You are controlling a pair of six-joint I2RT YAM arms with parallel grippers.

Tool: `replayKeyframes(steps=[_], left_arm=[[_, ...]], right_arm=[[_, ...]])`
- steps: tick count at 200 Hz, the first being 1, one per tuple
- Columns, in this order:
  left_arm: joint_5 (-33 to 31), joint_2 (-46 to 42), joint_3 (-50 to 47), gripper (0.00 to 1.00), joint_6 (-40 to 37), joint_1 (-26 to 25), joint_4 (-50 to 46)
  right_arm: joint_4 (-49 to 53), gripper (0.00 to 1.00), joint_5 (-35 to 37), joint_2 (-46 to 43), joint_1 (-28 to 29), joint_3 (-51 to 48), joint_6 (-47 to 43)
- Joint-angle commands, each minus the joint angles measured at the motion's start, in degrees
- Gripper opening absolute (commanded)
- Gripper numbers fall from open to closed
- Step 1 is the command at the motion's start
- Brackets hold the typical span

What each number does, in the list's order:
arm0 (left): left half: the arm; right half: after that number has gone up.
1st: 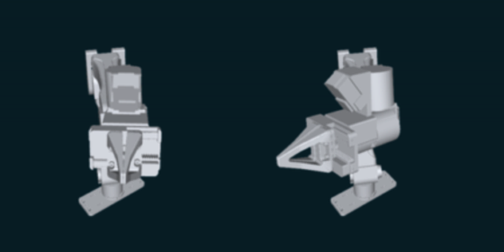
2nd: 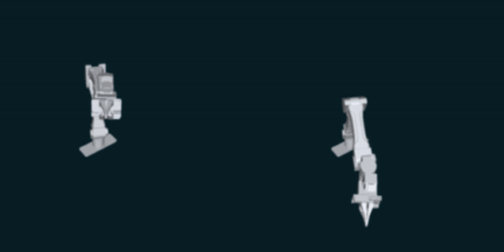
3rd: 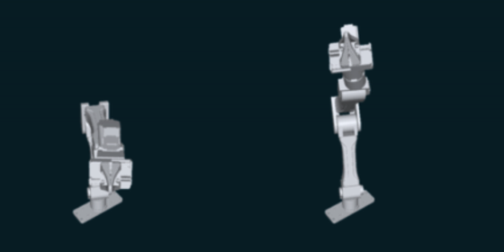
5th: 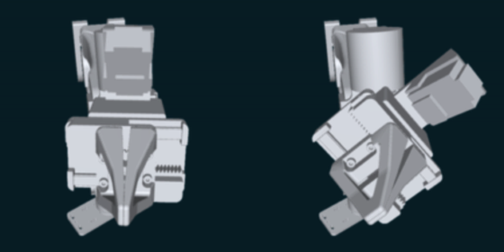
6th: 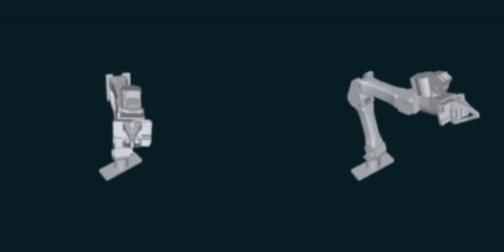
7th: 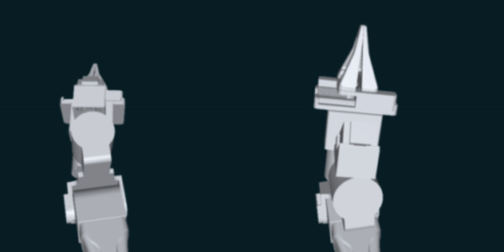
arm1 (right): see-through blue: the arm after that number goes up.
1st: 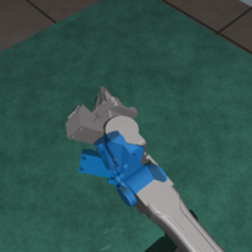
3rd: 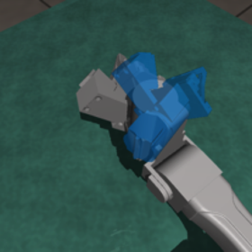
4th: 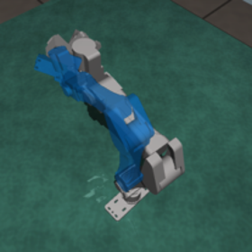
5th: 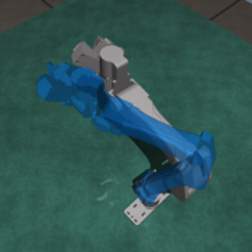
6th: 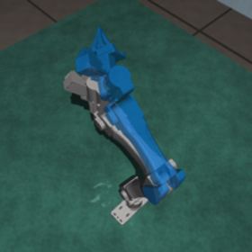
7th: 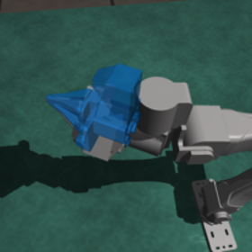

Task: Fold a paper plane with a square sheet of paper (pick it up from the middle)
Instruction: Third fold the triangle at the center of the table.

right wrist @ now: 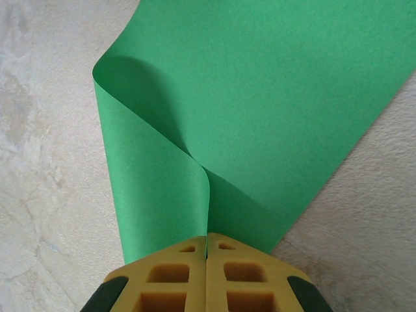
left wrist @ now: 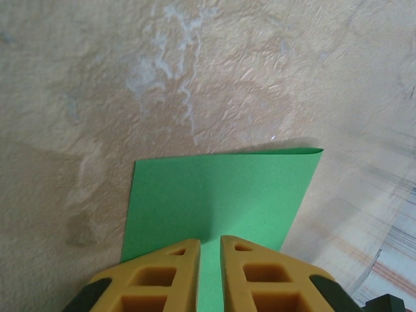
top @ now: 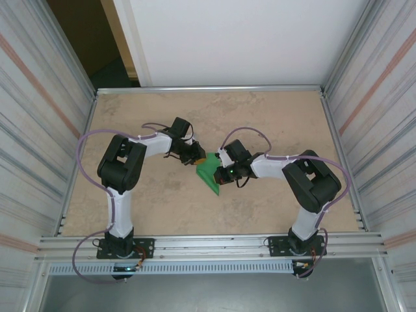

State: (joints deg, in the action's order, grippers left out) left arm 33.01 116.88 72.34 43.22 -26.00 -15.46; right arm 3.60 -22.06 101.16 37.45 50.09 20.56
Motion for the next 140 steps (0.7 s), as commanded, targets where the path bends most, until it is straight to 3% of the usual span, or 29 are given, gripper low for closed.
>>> replayKeyframes(steps=[1,60,88,140], left_arm=[[-0.85,2.17,0.35,0.18,-1.45,-0.63,-3.61],[-0.50,1.11,1.79,0.18,-1.71,-0.60,-3.96],[-2.15,-3.71,1.62,0.20,0.06,-0.55,-1.12],[-4.43,-14.19,-8.87,0.24,6.10,-0.32,8.05]], right_arm=[[1.75,0.01,0.90,1.07,-0.36,1.68,0.80],[2.12,0.01,1.23,1.45,-0.37,1.77,0.80],[2.38,0.01,1.40,1.61,-0.41,1.73,0.79],[2.12,0.00,1.06,1.68,-0.40,1.74,1.11]])
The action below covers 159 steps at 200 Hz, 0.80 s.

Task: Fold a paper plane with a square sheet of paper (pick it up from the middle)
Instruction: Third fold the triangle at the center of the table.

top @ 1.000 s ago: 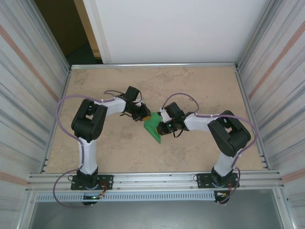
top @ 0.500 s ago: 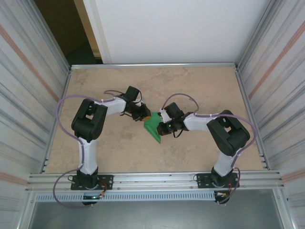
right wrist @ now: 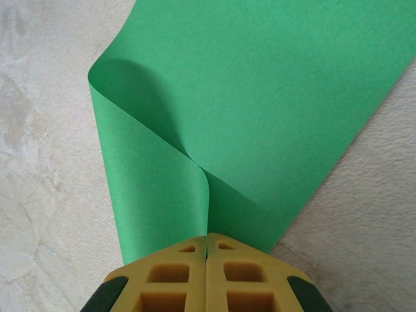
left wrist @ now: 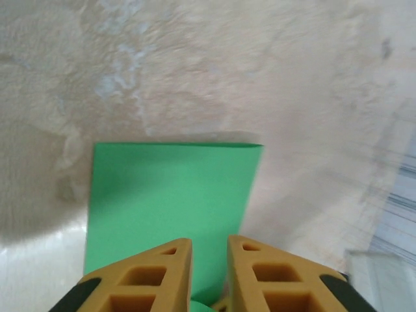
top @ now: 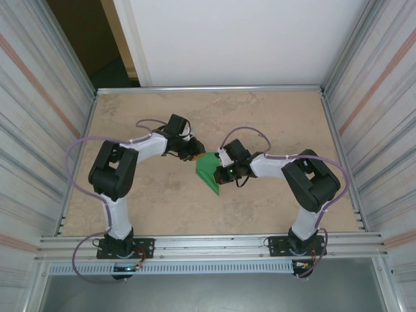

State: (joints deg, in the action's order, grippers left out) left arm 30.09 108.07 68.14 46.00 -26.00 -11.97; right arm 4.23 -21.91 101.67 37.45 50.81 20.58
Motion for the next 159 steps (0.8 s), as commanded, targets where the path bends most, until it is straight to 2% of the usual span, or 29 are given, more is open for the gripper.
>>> replayKeyframes(steps=[1,34,68,104,159], left_arm=[[-1.51,-5.58,-4.90,0.24,3.36,-0.34,4.70],[-1.22,-10.96,-12.50,0.24,7.23,-0.99,10.17],[-1.72,-13.81,-16.99,0.22,9.89,-3.79,12.36],[-1.70,-13.00,-18.72,0.19,11.83,-7.15,14.16],[-1.36,-10.40,-19.21,0.17,12.73,-8.15,14.25]], right_arm=[[1.48,0.01,0.91,1.17,-0.38,1.03,1.06],[1.49,0.01,0.47,1.49,-0.38,1.18,1.28],[1.49,0.01,0.26,1.60,-0.36,1.31,1.52],[1.61,0.01,0.20,1.89,-0.37,1.49,1.66],[1.94,0.01,0.29,2.11,-0.37,1.68,1.75]])
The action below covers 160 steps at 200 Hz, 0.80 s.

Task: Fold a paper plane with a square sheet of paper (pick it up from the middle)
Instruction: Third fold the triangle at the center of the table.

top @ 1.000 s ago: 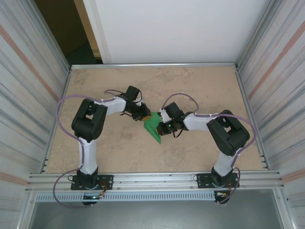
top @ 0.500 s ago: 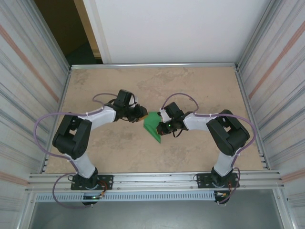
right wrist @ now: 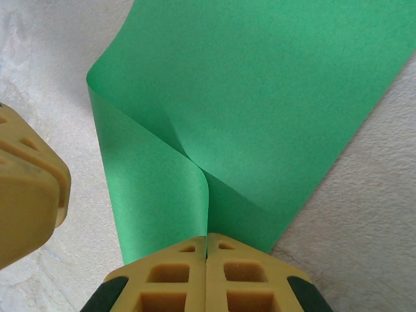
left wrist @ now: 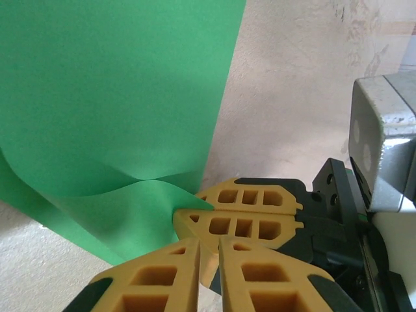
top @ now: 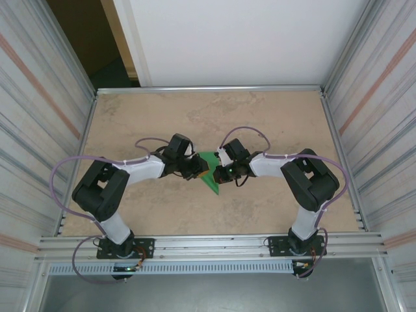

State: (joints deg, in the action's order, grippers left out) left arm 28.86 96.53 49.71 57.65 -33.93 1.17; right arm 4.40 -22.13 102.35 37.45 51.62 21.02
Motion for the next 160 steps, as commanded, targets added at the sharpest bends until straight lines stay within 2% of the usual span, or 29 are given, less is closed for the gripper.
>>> replayKeyframes(steps=[1,58,160], left_arm=[[-0.13,1.17,-0.77,0.17,1.03,-0.19,1.07],[0.73,3.15,-0.24,0.17,0.93,-0.59,0.25],[-1.67,3.95,-1.14,0.17,1.24,-0.60,-1.69]], right_arm=[[1.76,0.01,0.46,1.40,-0.41,0.86,1.31],[1.92,0.01,0.56,1.80,-0.37,1.11,1.40],[1.92,0.01,0.58,2.25,-0.39,1.03,1.57]])
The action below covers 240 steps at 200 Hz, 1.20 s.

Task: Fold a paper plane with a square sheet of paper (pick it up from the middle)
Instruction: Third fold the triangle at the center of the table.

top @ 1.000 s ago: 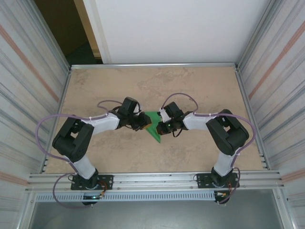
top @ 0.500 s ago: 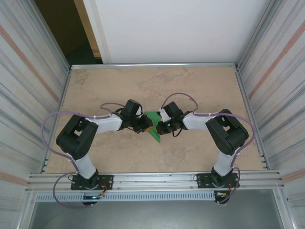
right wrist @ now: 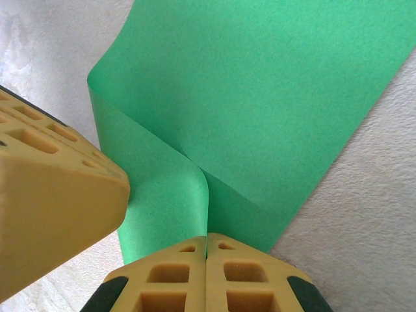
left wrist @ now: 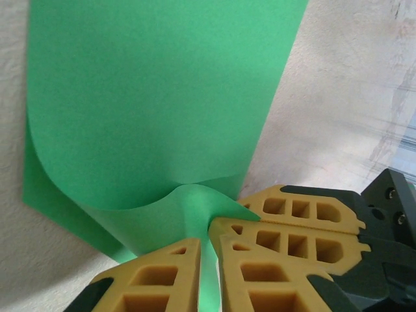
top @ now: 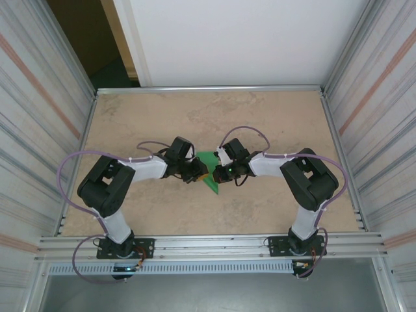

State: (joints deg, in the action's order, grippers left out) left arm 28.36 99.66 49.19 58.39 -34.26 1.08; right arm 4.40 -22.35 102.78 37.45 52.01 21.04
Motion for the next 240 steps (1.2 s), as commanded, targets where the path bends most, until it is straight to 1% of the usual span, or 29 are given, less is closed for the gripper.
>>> replayKeyframes(steps=[1,240], left_arm=[[-1.19,0.82,-0.60,0.17,0.50,-0.23,-1.56],[-2.09,2.57,-0.98,0.17,0.79,-0.01,-3.02]], right_arm=[[1.92,0.01,0.76,1.81,-0.38,0.64,1.55],[2.19,0.02,0.64,2.12,-0.38,0.73,1.64]])
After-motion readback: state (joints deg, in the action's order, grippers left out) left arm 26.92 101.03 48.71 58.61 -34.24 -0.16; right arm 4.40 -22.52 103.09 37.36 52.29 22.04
